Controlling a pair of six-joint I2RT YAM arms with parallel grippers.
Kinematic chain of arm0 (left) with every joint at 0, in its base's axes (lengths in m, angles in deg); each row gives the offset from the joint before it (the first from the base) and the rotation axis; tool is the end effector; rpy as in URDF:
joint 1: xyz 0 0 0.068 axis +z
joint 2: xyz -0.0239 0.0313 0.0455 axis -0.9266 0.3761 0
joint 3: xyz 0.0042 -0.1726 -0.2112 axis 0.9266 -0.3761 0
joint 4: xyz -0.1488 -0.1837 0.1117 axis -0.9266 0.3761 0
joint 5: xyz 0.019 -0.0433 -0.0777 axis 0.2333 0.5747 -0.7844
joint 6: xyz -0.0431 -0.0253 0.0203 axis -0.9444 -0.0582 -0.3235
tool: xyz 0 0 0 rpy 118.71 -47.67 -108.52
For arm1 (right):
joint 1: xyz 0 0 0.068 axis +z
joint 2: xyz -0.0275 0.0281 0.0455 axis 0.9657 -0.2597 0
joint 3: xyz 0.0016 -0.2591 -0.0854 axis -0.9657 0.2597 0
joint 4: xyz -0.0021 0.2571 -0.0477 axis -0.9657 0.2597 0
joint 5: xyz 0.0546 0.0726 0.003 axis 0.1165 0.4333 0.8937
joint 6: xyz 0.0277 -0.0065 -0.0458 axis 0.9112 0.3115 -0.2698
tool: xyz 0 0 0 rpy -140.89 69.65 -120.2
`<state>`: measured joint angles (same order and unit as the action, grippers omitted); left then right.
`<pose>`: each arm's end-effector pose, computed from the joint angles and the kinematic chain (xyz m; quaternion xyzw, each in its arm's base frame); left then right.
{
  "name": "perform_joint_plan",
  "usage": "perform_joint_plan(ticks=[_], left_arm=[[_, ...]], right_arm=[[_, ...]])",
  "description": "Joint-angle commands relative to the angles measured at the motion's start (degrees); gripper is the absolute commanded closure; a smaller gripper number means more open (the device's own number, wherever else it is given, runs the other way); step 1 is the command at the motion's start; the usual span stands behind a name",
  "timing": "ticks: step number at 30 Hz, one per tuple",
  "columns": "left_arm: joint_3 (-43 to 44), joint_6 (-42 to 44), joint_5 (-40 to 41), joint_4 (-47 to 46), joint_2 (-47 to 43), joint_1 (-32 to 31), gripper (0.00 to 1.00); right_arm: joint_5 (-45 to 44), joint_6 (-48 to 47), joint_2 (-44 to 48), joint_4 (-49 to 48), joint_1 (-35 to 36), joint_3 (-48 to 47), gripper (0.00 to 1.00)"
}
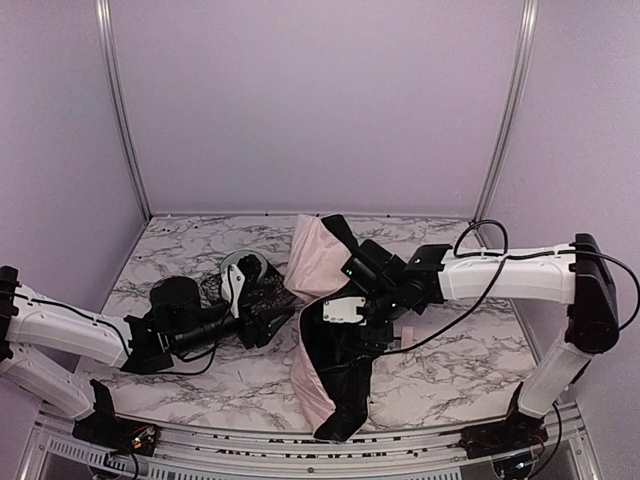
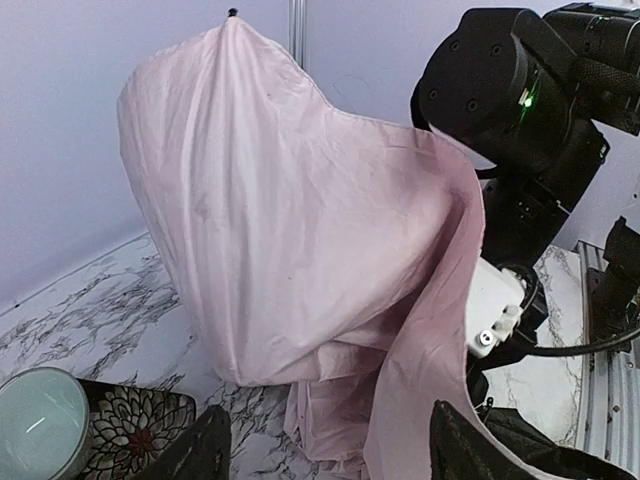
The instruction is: Put away the umbrella
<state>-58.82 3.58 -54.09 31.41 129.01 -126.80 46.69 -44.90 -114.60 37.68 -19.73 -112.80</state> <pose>0.1440 -0.2331 0.2263 0.3205 0.6365 -0.3260 0.6212 0.1953 0.2742 0.2207 -0.6913 0.6903 -0.0193 0.2125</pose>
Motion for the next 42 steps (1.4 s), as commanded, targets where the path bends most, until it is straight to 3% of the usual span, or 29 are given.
perform_joint_plan(ticks=[1, 10, 14, 18, 21, 25, 27, 31, 34, 37, 39, 42], left_arm=[[0.67, 0.97, -1.12, 2.82, -0.32, 0.28, 0.31], [3.26, 1.01, -3.78, 3.65, 1.47, -0.14, 0.31], [4.42, 1.96, -3.78, 3.89, 2.04, -0.77, 0.33], [6.04, 2.97, -3.93, 4.0, 2.78, -2.97, 0.36], [7.69, 3.68, -3.81, 4.13, 5.22, -4.93, 0.36], [9.99, 4.36, -2.96, 4.6, 9.12, -6.92, 0.4], [11.31, 4.86, -3.12, 4.74, 10.61, -8.03, 0.43], [13.51, 7.38, -1.84, 5.5, 12.54, -10.76, 0.51], [14.51, 9.84, 0.08, 6.67, 13.59, -12.64, 0.53], [16.07, 10.52, 0.21, 7.77, 14.93, -13.62, 0.53], [16.63, 10.66, -0.3, 8.4, 15.6, -14.01, 0.53], [17.37, 10.66, -2.58, 9.36, 15.82, -14.68, 0.52]], right_arm=[[4.48, 2.16, 10.08, -8.57, 0.1, 4.93, 0.0], [25.94, 2.28, 32.14, -12.61, 0.06, 12.16, 0.0], [18.75, 14.94, 37.68, -23.36, -0.03, 12.34, 0.0], [9.39, 32.9, 35.84, -32.95, -0.47, 10.84, 0.0], [6.47, 40.07, 31.4, -33.27, -0.99, 8.85, 0.0], [2.87, 42.61, 25.48, -31.79, -1.19, 7.45, 0.04], [2.44, 42.97, 23.08, -31.31, -1.56, 6.92, 0.11], [1.48, 44.67, 20.68, -30.48, -4.19, 6.95, 0.35], [7.39, 45.87, 19.59, -31.15, -6.03, 7.41, 0.5], [12.67, 46.12, 17.47, -31.34, -6.38, 7.01, 0.78], [19.0, 45.51, 16.19, -32.71, -6.44, 6.38, 0.94], [38.8, 41.65, 15.0, -38.57, -6.65, 4.56, 1.0]])
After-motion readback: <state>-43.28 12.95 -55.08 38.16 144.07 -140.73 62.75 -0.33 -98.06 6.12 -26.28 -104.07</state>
